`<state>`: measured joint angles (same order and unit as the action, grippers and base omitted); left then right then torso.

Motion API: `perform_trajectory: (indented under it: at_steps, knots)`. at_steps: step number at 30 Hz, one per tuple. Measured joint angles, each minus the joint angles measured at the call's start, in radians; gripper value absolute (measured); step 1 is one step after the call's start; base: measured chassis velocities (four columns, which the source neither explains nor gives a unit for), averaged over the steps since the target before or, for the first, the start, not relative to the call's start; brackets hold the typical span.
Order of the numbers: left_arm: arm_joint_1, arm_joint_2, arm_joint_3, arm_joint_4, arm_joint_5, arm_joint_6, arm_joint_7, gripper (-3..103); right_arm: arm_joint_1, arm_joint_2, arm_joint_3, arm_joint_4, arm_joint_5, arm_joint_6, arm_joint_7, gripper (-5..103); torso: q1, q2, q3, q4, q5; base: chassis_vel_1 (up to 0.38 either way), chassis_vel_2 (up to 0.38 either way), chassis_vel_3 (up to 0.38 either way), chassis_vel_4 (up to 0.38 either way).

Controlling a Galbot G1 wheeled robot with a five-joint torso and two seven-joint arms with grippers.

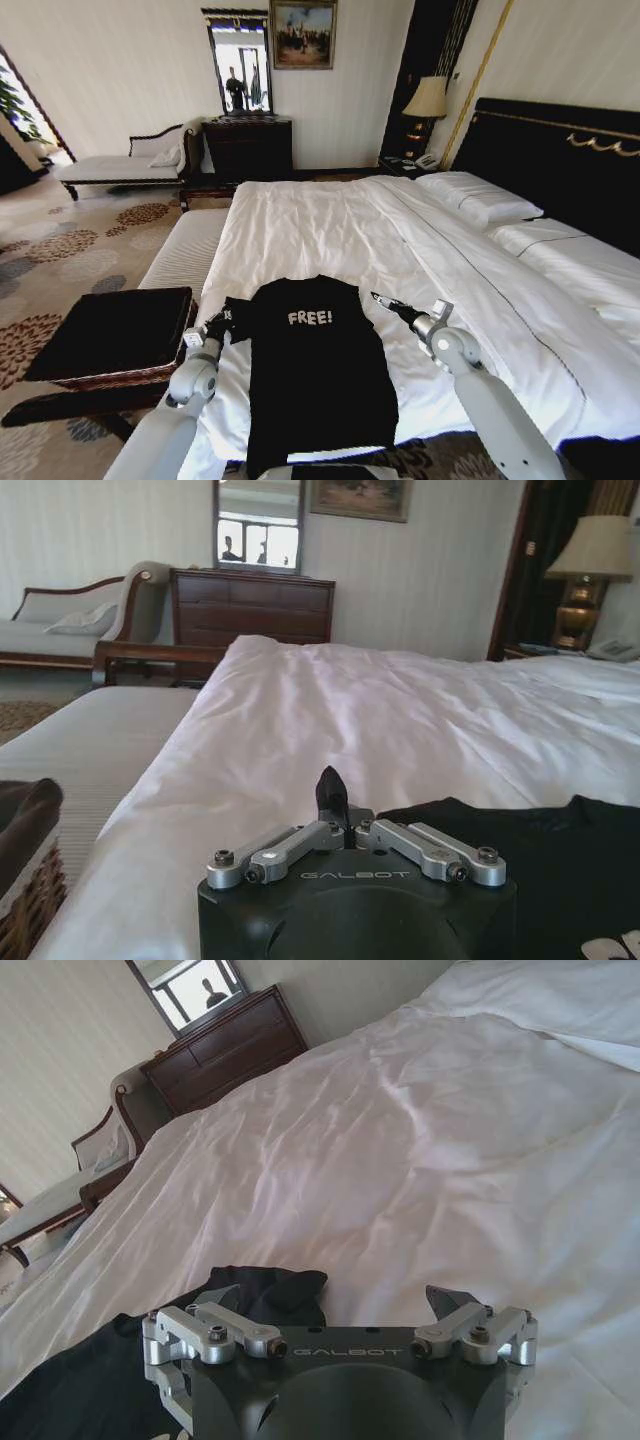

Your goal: Fold the clothes on the bed and place them into the basket.

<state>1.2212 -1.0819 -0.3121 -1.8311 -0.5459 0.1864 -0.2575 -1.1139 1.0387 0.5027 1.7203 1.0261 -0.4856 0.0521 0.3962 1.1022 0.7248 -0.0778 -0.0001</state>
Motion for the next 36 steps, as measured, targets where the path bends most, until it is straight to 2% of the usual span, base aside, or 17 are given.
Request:
perform_trajectory:
  at_steps: [3, 5, 6, 8, 16, 28, 36]
  knots:
    - [-0.027, 0.041, 0.07, 0.0, 0.018, 0.002, 0.007, 0, -0.003, -0.003, 0.007, 0.0, 0.001, 0.001, -0.002, 100, 0.0, 0.0, 0.0, 0.0, 0.0, 0.0, 0.0, 0.0, 0.0]
    - [-0.061, 0.089, 0.165, -0.003, 0.041, 0.008, 0.016, 0, -0.004, -0.007, 0.014, 0.001, 0.004, 0.001, -0.003, 100, 0.0, 0.0, 0.0, -0.0001, 0.0003, 0.0, 0.0, 0.0, 0.0]
    - [-0.061, 0.089, 0.165, -0.003, 0.041, 0.008, 0.016, 0, -0.004, -0.007, 0.014, 0.001, 0.004, 0.001, -0.003, 100, 0.0, 0.0, 0.0, -0.0001, 0.0003, 0.0, 0.0, 0.0, 0.0]
    - [-0.096, 0.112, 0.241, 0.005, 0.064, 0.008, 0.021, 0, -0.004, -0.008, 0.018, 0.001, 0.006, 0.002, -0.004, 100, 0.0, 0.0, 0.0, 0.0, 0.0002, 0.0, 0.0, 0.0, 0.0]
    - [-0.218, 0.12, 0.411, 0.081, 0.087, 0.016, 0.017, 0, -0.011, -0.013, 0.031, 0.008, 0.008, 0.003, -0.004, 100, 0.0, 0.0, 0.0, -0.0001, 0.0002, 0.0, 0.0, 0.0, 0.0]
    - [-0.331, 0.051, 0.551, 0.209, 0.078, 0.036, -0.017, 0, -0.016, -0.022, 0.042, 0.01, 0.008, 0.005, -0.008, 100, 0.0, 0.0, 0.0, -0.0001, 0.0001, 0.0, 0.0, 0.0, 0.0]
    - [-0.325, 0.051, 0.574, 0.192, 0.084, 0.049, -0.025, 0, -0.021, -0.022, 0.049, 0.01, 0.008, 0.006, -0.011, 100, 0.0, 0.0, 0.0, -0.0002, 0.0001, 0.0, 0.0, 0.0, 0.0]
